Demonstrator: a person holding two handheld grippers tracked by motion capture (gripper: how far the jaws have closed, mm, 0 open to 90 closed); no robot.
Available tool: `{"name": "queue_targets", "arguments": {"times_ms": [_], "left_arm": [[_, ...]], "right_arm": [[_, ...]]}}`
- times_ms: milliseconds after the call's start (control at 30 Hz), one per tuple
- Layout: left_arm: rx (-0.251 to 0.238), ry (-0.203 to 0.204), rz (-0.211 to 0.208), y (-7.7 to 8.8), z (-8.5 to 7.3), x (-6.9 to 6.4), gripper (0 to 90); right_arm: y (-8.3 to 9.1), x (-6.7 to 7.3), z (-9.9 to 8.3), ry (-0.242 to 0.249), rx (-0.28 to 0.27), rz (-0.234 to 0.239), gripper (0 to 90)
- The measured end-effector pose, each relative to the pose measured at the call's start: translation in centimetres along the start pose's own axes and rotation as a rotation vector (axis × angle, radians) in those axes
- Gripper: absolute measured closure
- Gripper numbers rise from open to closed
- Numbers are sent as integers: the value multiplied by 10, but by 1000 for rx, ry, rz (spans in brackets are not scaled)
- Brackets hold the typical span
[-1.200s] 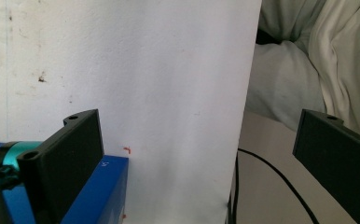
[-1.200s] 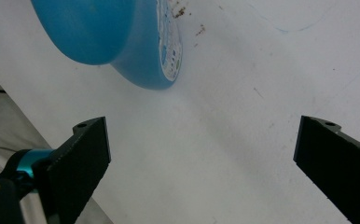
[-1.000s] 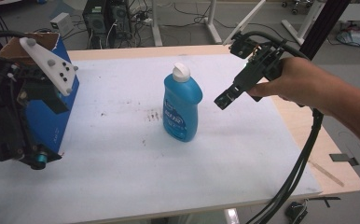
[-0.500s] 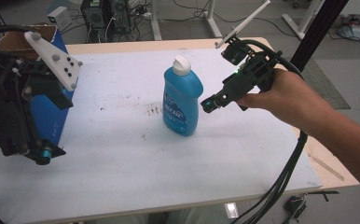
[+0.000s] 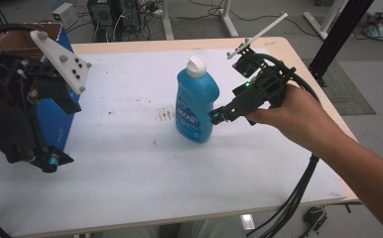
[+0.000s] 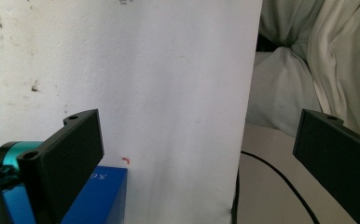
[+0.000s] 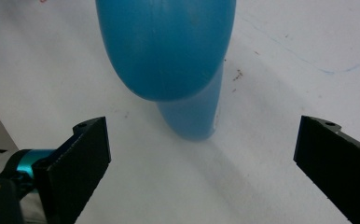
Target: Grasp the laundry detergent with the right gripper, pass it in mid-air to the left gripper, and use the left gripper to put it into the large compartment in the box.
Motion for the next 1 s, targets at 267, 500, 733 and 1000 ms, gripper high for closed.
{"name": "queue_targets", "arguments": {"times_ms": [267, 500, 733, 1000], "left_arm": [[4, -5, -9, -3, 1, 0, 17], [4, 0, -8, -3, 0, 2, 17], [5, 3, -10, -4, 1, 2, 17], [2, 7, -12, -4, 1, 3, 17]], "right_arm": [[-9, 5, 0, -3, -46, -8, 31], [-15, 7, -5, -28, -100, 7, 31], [-21, 9, -6, -30, -167, 26, 31], [-29, 10, -6, -41, -188, 27, 31]]}}
Point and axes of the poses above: each handheld gripper's, and its own axes: y roughly backward along the jaws, z roughly out of its top, x roughly to its left, the point moved 8 cm from there along -y, roughly forward along the jaws, and after that the axes turned 7 degrees about -x, right-handed, at the moved point
